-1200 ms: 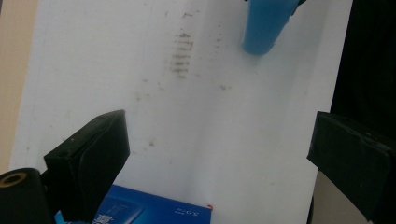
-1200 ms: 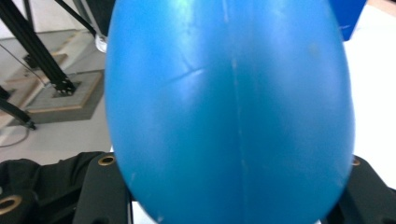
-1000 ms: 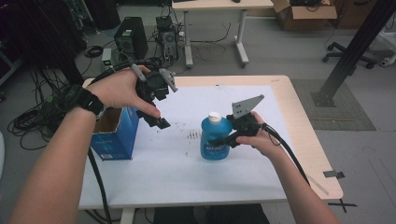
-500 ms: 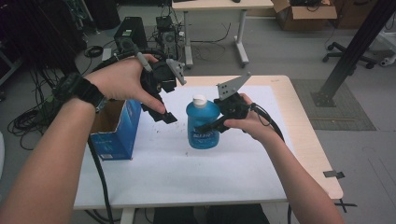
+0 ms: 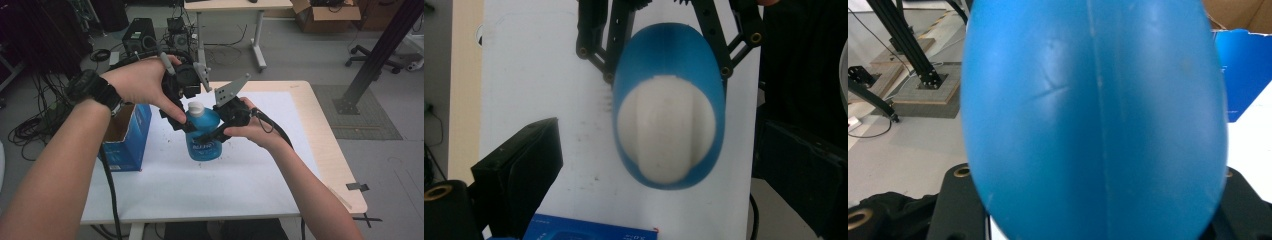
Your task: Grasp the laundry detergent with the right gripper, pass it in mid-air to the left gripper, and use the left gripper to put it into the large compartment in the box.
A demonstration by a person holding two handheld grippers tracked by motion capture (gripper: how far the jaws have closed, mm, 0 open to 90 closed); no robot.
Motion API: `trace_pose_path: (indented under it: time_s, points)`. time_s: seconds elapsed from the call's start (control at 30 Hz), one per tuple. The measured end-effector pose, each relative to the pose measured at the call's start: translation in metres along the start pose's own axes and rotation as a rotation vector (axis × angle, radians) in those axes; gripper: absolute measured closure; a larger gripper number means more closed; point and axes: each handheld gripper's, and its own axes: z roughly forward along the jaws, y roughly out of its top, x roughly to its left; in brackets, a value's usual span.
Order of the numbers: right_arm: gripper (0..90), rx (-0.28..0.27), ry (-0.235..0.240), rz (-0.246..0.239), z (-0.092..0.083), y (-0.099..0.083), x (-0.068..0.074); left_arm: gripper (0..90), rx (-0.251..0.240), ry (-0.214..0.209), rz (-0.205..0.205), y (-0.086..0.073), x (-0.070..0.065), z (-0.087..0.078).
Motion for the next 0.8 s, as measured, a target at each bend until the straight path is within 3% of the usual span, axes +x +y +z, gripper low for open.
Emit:
trace_pose_path:
  time_s: [0.8]
  points:
    - [42.4,0.015,-0.006,-0.014,0.001,0.003,0.008,8.5,0.044,-0.033,0.01,0.007,-0.001,0.023]
